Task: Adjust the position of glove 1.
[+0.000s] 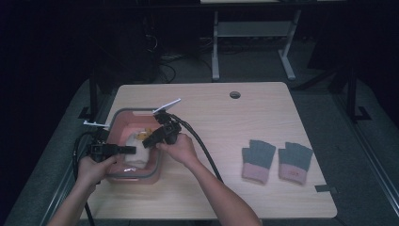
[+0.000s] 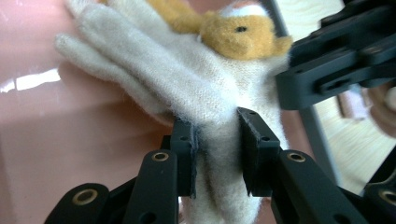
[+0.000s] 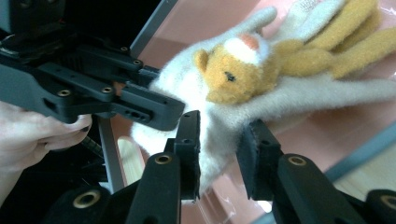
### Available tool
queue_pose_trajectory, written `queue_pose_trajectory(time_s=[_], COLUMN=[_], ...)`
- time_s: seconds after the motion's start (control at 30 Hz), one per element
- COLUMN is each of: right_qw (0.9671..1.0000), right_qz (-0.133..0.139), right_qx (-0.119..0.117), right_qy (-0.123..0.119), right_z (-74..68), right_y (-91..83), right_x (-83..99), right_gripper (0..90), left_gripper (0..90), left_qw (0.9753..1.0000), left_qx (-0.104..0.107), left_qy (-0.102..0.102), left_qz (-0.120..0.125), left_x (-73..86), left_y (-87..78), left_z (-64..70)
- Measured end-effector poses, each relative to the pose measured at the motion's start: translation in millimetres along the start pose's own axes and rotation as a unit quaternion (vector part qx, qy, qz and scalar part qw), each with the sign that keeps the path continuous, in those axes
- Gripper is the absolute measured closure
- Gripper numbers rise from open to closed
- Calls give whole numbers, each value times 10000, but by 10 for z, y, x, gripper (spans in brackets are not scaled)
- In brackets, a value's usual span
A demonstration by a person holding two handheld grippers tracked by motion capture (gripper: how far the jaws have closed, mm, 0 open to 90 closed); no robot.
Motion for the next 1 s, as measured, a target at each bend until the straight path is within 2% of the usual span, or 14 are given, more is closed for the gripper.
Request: queue_pose_trajectory(time_s=[0.2,0.3,0.37,0.43,0.6,0.7,0.8,0.83,0.87,0.9,0.93,0.97,1.0], right_qw=[9999,10000,9999,9999,9998,9998,9996,9997,9997,9996,9996,9994,9994], right_qz=[-61,14,71,122,123,159,192,201,201,214,214,252,252], right_qx=[104,68,103,85,83,69,75,51,51,52,52,58,58], right_qy=[-30,-54,-85,-79,-97,-125,-174,-143,-143,-166,-166,-219,-219], right_z=[-4,-3,-5,-7,-6,-17,-33,-42,-42,-48,-48,-44,-44], right_y=[-59,-121,-171,-210,-255,-296,-337,-350,-350,-373,-373,-392,-392], right_x=[32,38,31,33,50,69,80,83,83,89,89,96,96], right_gripper=[657,653,653,651,650,639,635,635,635,633,633,631,631], left_gripper=[698,697,693,640,566,558,600,628,644,662,670,677,680], left_qw=[9995,9989,9987,9982,9977,9971,9969,9964,9964,9953,9953,9937,9937], left_qx=[-227,-368,-387,-417,-567,-704,-740,-777,-777,-848,-848,-933,-933], left_qy=[164,182,142,154,190,256,255,338,338,421,421,511,511], left_qz=[-154,-243,-285,-391,-325,-127,-10,-71,-71,-216,-216,-355,-355], left_x=[19,39,56,64,33,-39,-65,-68,-68,-51,-51,-30,-30], left_y=[35,59,78,90,39,-89,-137,-133,-133,-79,-79,-8,-8], left_z=[5,-16,-23,-24,-8,8,31,41,41,50,50,52,52])
Point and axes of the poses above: each handheld gripper's, and its own axes: y roughly forward along the jaws, x roughly out of its underside, z roughly to its right, the point moved 3 cm from there along y, roughly forward along the jaws, and after that the axes turned 3 degrees about -y, right-handed, at the moved point
